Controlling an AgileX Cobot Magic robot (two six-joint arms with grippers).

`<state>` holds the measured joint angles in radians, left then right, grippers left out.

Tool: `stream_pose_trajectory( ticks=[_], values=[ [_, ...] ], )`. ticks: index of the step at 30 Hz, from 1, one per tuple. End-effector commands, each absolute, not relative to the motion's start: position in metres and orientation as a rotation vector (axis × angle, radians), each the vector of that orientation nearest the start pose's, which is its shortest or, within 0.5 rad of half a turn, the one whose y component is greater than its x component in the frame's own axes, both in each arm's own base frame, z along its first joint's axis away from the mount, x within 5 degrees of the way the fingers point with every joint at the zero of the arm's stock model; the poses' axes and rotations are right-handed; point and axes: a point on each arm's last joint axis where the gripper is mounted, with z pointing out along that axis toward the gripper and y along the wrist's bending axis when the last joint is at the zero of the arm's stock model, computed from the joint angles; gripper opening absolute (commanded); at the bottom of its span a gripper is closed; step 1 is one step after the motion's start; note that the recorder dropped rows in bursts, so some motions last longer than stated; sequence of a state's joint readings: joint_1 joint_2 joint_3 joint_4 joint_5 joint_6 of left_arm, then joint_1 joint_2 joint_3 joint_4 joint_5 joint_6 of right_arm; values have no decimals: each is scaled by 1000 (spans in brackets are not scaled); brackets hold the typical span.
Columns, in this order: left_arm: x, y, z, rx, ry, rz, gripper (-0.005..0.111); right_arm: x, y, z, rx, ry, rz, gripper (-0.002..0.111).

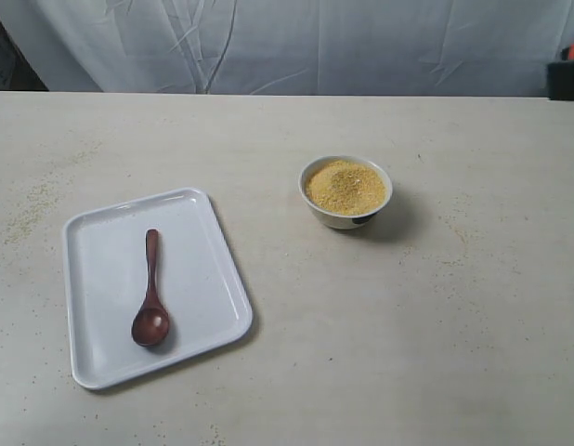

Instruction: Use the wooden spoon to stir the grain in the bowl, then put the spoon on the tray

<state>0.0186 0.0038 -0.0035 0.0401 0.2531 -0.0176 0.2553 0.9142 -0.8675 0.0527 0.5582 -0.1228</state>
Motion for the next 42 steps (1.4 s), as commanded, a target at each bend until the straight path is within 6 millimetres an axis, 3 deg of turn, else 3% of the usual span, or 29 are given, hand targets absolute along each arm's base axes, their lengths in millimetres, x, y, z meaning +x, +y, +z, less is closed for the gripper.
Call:
stream_pose_trajectory(
  ticks=[1, 7, 13, 19, 29, 34, 42],
  values=[
    [55, 2, 191, -7, 1723, 42, 0, 138, 36, 352, -360, 1907, 94, -1],
    [55, 2, 191, -7, 1723, 42, 0, 89, 24, 361, -341, 1801, 99, -1],
    [55, 2, 191, -7, 1723, 42, 0, 59, 16, 371, -318, 1671, 104, -1],
    [55, 2, 191, -7, 1723, 42, 0, 43, 8, 376, -113, 1618, 74, -1],
    [55, 2, 191, -7, 1723, 42, 0, 41, 6, 374, -65, 1600, 42, -1],
    [55, 2, 191, -7, 1723, 42, 0, 53, 3, 341, -65, 1555, -21, -1],
    [55, 2, 191, -7, 1723, 42, 0, 57, 2, 240, -61, 1653, -28, -1]
  ],
)
